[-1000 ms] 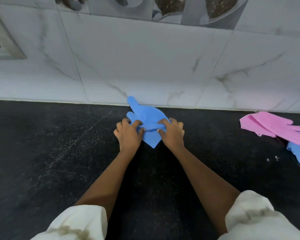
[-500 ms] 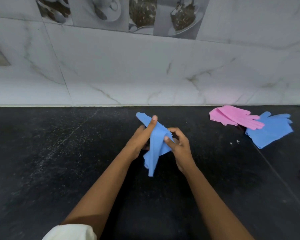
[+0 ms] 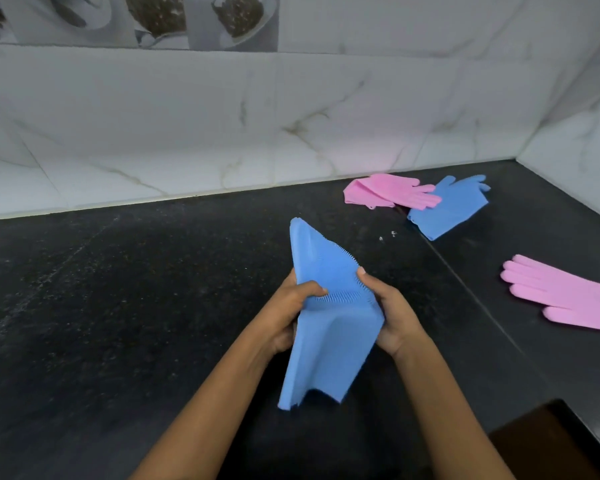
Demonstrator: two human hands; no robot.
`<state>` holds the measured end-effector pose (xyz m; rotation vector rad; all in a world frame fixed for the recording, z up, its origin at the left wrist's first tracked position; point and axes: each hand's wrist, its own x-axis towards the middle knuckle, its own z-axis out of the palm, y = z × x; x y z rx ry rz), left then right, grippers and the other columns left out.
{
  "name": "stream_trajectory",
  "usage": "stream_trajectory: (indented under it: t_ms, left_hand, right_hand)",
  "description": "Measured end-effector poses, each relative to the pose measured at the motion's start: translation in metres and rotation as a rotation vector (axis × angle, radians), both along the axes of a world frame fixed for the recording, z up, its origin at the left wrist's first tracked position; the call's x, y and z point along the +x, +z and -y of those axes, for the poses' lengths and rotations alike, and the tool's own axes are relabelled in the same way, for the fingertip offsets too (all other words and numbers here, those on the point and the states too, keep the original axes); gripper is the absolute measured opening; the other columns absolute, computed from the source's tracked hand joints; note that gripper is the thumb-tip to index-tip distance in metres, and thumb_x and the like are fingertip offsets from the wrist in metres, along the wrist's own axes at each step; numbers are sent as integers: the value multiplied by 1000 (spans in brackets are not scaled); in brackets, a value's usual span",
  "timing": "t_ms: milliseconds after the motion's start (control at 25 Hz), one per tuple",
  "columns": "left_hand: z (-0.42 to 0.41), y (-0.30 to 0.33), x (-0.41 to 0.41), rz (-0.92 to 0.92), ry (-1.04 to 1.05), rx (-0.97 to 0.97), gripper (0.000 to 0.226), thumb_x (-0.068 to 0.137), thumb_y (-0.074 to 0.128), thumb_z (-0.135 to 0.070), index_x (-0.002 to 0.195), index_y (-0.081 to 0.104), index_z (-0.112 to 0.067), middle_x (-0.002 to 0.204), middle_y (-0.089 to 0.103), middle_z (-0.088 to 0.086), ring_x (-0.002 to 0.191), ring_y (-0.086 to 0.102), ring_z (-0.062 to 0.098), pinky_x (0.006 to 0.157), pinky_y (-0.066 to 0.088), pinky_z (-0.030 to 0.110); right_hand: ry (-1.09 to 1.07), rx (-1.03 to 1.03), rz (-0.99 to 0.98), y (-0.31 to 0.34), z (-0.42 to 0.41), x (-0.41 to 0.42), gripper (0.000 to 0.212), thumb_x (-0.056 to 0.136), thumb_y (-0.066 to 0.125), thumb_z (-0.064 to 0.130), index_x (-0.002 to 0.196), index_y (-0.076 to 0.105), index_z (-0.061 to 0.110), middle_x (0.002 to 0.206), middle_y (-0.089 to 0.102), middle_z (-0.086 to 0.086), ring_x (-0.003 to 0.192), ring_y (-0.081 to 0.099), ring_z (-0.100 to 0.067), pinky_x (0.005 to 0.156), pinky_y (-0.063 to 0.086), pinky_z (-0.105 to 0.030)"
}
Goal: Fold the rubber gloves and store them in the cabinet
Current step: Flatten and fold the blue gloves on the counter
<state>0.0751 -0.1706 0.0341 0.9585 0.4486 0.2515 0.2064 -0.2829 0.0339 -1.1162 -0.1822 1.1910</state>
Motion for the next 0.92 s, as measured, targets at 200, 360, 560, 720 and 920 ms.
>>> stream_trajectory:
  t_ms: [200,360,560,720,920]
  left_hand:
    - [48,-7,29,-126,62,115,49,80,54,5,121,52,-22,105,73,4,91,72,18,69,61,36]
    - [78,-40,50,-622,189,516,43,81,61,-6,119,43,-14,118,60,9,101,61,22,87,54,44]
    - [94,-48,72,-1002,391,1103,67,72,74,-24,128,37,-13,123,44,9,105,51,30,84,46,44]
    - [94,-40,124,-826,289,1453,48,82,66,-28,125,48,-16,126,45,7,112,45,25,90,41,38]
    - [68,-26,245,-526,71,1436,41,87,61,-22,126,50,-15,126,48,7,114,50,23,97,46,37]
  right_hand:
    - [-26,-187,508,-8,36,51,58,81,69,9,133,46,23,114,68,-10,97,68,-25,74,58,-37]
    - [76,-475,809,-47,46,76,64,83,63,5,141,38,15,110,60,-13,93,60,-22,79,53,-35]
    - [145,-402,1013,-59,48,89,51,80,68,14,127,47,17,98,58,-3,82,60,-18,70,51,-30]
    - [-9,-431,1052,-51,56,131,37,84,66,18,119,55,17,109,57,-3,79,55,-9,75,48,-28]
    - [-239,-493,791,-31,49,251,30,86,63,14,115,57,14,116,63,-10,101,61,-20,91,52,-37]
